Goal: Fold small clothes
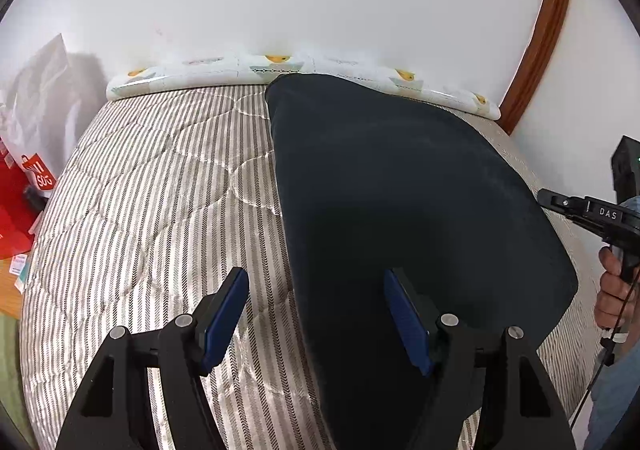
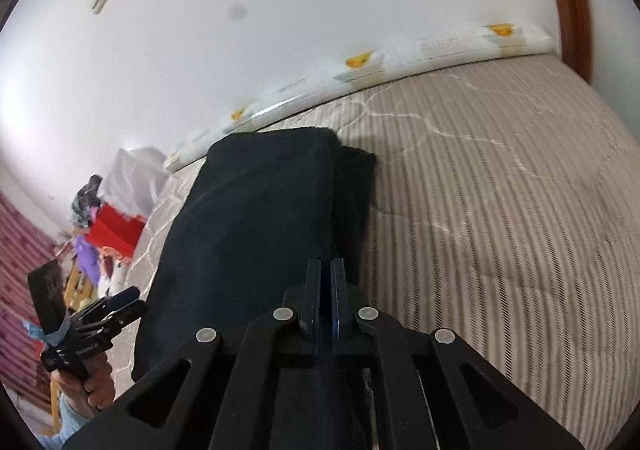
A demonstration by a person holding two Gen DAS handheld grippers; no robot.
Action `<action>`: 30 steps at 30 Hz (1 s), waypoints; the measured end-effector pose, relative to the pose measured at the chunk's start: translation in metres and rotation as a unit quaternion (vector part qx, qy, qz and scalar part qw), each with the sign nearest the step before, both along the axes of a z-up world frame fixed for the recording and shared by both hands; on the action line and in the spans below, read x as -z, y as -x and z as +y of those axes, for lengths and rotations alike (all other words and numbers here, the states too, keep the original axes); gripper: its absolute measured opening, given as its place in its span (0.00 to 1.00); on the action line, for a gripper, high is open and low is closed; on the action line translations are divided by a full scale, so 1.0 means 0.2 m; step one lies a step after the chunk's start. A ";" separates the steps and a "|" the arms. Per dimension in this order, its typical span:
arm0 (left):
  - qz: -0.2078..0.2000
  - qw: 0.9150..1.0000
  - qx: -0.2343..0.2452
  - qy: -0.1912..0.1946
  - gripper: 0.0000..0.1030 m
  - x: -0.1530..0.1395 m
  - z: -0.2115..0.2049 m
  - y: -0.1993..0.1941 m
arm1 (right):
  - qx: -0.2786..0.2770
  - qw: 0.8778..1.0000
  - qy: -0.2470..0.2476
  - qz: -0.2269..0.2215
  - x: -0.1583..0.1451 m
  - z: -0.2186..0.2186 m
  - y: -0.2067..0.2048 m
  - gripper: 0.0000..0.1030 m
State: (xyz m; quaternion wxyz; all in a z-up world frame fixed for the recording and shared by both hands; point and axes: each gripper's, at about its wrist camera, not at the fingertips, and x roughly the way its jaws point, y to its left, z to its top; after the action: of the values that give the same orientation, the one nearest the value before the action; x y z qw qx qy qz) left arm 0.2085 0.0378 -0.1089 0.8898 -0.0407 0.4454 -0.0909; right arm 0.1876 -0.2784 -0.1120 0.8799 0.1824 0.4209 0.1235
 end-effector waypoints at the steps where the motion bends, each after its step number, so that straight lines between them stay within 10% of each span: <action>1: -0.002 1.000 0.000 -0.001 0.66 0.00 0.00 0.01 | 0.010 1.000 0.008 -0.003 -0.01 -0.01 0.02 0.08; 15: -0.010 0.999 0.008 -0.039 0.66 0.00 -0.11 0.19 | -0.008 0.981 0.188 -0.044 0.06 0.28 0.33 0.22; 30: 0.020 0.999 0.016 -0.033 0.66 0.17 -0.03 0.51 | -0.002 0.990 0.138 -0.007 0.20 0.14 0.74 0.44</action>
State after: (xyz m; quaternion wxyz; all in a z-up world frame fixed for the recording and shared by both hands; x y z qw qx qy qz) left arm 0.1059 0.0320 -0.1439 0.8799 -0.0059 0.4667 -0.0895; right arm 0.0389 -0.2508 -0.1519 0.8995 0.0575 0.4279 0.0671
